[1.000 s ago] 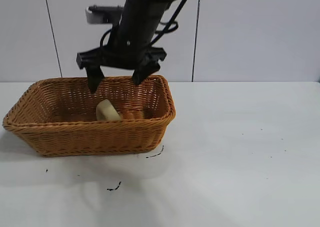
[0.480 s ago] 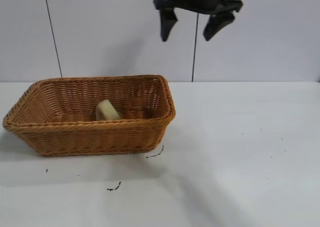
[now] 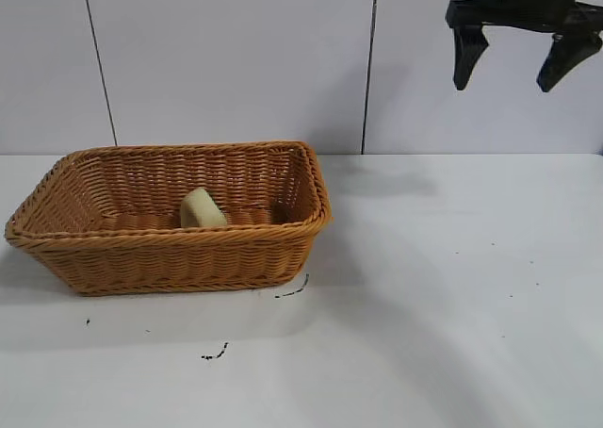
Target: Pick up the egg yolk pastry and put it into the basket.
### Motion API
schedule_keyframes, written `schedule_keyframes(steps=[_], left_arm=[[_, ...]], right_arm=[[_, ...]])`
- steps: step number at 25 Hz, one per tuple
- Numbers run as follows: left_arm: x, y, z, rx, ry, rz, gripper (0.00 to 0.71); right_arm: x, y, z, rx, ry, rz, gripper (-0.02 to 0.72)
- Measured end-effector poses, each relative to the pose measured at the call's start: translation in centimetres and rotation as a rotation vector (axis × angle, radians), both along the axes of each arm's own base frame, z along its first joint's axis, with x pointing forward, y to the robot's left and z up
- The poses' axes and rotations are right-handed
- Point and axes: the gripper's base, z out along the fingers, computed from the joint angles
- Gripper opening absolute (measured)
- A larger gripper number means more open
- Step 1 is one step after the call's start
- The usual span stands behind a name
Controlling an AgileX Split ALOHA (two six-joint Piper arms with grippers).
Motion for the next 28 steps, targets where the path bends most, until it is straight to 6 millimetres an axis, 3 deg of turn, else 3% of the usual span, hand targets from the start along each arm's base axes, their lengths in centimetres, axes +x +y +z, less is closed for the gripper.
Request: schedule_keyframes(steps=[8,13,16,18,21,25,28], left_arm=[[0.0,0.0,0.0,0.0,0.0,0.0,0.693],[0.0,0.0,0.0,0.0,0.0,0.0,0.693],[0.0,0.0,0.0,0.0,0.0,0.0,0.693],[0.0,0.0,0.0,0.0,0.0,0.0,0.693],[0.0,0.0,0.0,0.0,0.0,0.0,0.693],[0.0,0.0,0.0,0.0,0.0,0.0,0.693],[0.0,0.0,0.0,0.0,0.0,0.0,0.693]], right_arm=[[-0.8,-0.5,0.4,-0.034,0.057,0.003,0.695],[-3.6,-0.7,4.7,-0.026,-0.018,-0.013,0.695],[-6.9,-0.8,8.0,-0.021,-0.07,-0.018,0.695],[-10.0,-1.0,10.6,-0.018,-0.118,-0.019,0.695],[-14.6,-1.2,12.8,-0.015,-0.165,-0.021,0.695],[-21.4,-1.4,14.4,-0.001,-0.221,-0.022,0.695],[-26.5,-1.6,14.2,0.007,-0.254,-0.021,0.695]])
